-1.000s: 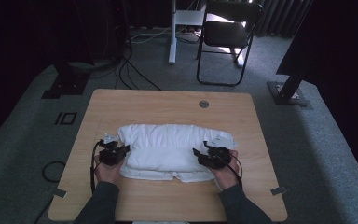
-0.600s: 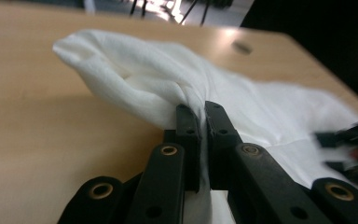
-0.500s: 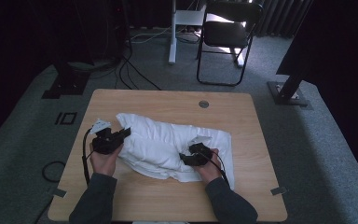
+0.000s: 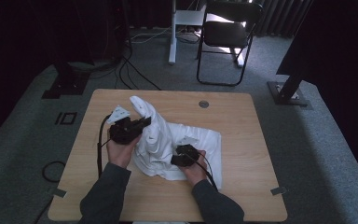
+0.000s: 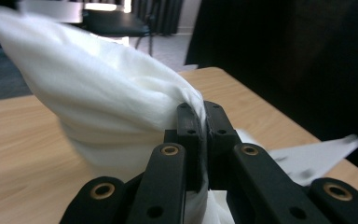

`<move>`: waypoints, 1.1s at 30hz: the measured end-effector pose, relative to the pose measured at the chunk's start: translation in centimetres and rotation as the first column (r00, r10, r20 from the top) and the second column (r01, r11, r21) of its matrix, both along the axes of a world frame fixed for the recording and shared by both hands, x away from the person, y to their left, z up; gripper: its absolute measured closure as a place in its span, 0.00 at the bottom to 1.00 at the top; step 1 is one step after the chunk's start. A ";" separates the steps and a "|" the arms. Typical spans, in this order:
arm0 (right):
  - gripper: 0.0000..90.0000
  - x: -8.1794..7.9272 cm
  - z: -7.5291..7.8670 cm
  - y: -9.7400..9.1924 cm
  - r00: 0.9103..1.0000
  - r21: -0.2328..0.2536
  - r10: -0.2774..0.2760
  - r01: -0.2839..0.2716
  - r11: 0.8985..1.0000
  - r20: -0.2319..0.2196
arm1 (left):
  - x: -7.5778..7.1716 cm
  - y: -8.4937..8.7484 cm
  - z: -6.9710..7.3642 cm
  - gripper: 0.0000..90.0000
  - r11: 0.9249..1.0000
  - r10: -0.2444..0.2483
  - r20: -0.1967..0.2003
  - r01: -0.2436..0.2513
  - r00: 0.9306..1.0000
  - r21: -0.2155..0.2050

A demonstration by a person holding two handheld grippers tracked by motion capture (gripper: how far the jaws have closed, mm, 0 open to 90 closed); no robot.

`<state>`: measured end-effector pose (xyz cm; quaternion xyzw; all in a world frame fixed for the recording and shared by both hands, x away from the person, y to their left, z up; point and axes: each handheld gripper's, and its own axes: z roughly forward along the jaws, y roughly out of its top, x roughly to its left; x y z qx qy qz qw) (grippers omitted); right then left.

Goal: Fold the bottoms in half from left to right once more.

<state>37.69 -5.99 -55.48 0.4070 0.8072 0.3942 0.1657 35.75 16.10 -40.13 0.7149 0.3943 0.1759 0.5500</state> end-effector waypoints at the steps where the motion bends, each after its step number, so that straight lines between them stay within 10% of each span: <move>1: 0.48 0.0 0.0 0.6 1.000 0.003 0.003 -0.003 1.000 -0.001 | 0.1 -0.4 0.0 0.97 1.000 -0.013 -0.003 0.013 1.000 -0.004; 6: 0.45 0.2 0.2 1.8 0.997 0.052 0.074 -0.073 0.996 -0.021 | 0.0 -1.9 -0.7 0.97 0.998 -0.050 -0.009 0.050 0.999 0.030; 11: 0.39 -1.3 2.5 -1.4 0.991 0.159 0.127 -0.130 0.979 0.029 | 0.0 -1.6 -1.2 0.97 0.998 -0.051 -0.015 0.052 0.999 0.041; 14: 0.40 -1.8 3.3 -4.5 0.996 0.103 0.042 -0.050 0.993 0.079 | 0.0 -1.5 -1.4 0.97 0.998 -0.053 -0.022 0.054 0.998 0.038; 17: 0.37 -1.1 1.4 -6.0 1.000 0.039 0.013 -0.013 0.999 -0.002 | 0.0 -2.2 -1.3 0.97 0.997 -0.066 -0.021 0.067 0.998 0.043; 22: 0.39 -0.9 -0.3 -3.7 1.000 -0.025 0.007 -0.007 1.000 -0.011 | 0.0 -3.9 -1.0 0.97 0.991 -0.115 -0.018 0.116 0.993 0.064; 28: 0.36 -0.7 -0.3 -1.3 0.995 0.010 0.096 -0.096 0.995 -0.011 | 0.2 -6.2 -1.6 0.97 0.981 -0.158 -0.021 0.160 0.987 0.109; 30: 0.33 -1.3 0.8 -3.1 0.987 0.094 0.160 -0.160 0.983 0.006 | 0.4 -6.8 -2.6 0.97 0.976 -0.188 -0.045 0.192 0.981 0.099; 33: 0.35 -2.1 2.0 -7.6 0.993 0.140 0.096 -0.105 0.985 0.070 | 0.5 -7.7 -3.6 0.97 0.970 -0.211 -0.066 0.217 0.975 0.110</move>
